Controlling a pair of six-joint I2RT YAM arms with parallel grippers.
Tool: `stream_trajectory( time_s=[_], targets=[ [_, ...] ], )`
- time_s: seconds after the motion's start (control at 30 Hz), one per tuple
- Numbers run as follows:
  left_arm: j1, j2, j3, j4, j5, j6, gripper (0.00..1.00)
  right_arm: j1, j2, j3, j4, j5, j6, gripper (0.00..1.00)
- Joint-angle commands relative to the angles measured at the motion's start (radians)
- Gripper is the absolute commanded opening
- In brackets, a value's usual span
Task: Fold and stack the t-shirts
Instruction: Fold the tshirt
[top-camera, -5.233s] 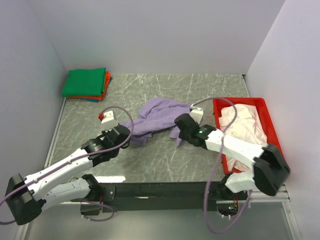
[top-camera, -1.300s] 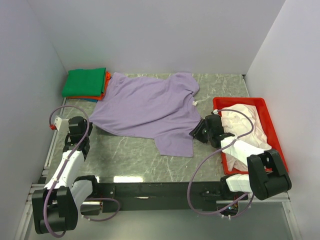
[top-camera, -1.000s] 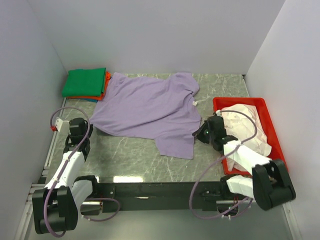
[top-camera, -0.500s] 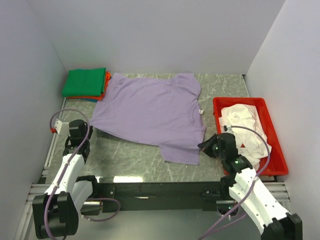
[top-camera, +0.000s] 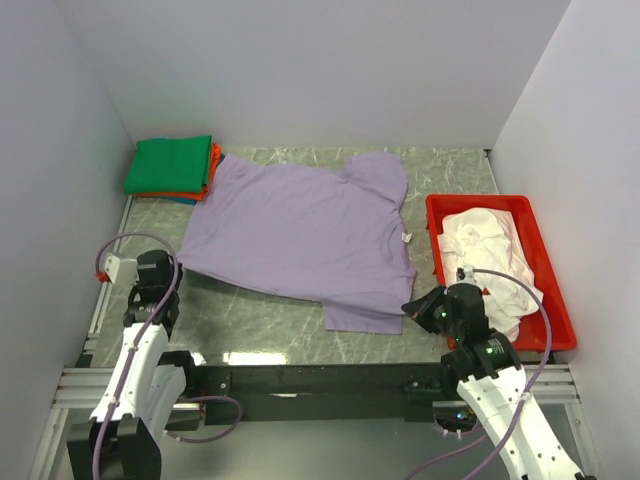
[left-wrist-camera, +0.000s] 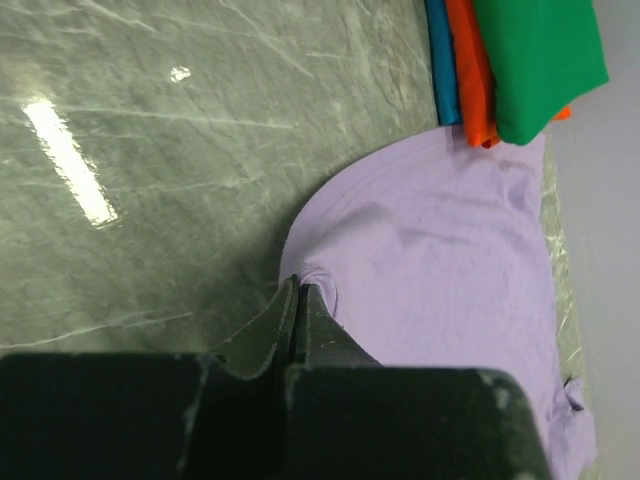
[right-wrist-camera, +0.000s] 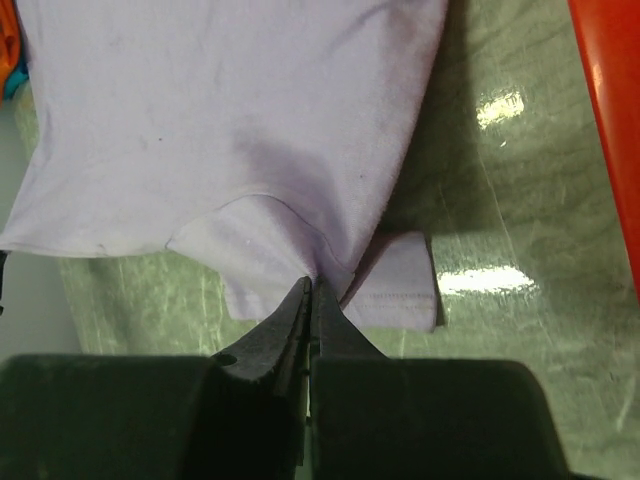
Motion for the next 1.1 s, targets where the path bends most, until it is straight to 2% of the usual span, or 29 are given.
stream_trajectory(
  time_s=[0.0,0.13,0.3,0.47,0.7,0.9,1.07],
  targets=[
    [0.003,-0.046,0.006,-0.049,-0.074,-0.036,0.01,0.005,-0.021,0.076,-0.058,0.017,-0.025,0.0],
    [0.003,-0.016,-0.001,0.012,-0.041,-0.021,0.01,0.005,0.107,0.108,0.021,0.029,-0.066,0.0],
    [-0.023,0.153,0.046,0.07,-0.024,-0.001,0.01,0.004,0.316,0.189,0.149,0.06,-0.135,0.0],
    [-0.09,0.363,0.167,0.077,-0.065,-0.012,0.01,-0.001,0.552,0.286,0.259,0.072,-0.16,0.0],
    [-0.135,0.567,0.334,0.055,-0.1,-0.044,0.1,-0.033,0.859,0.431,0.359,0.086,-0.197,0.0],
    [-0.139,0.71,0.452,0.017,-0.114,-0.058,0.12,-0.075,1.035,0.539,0.405,0.023,-0.214,0.0],
    [-0.139,0.783,0.519,-0.026,-0.123,-0.053,0.15,-0.114,1.118,0.606,0.425,-0.02,-0.214,0.0]
  ],
)
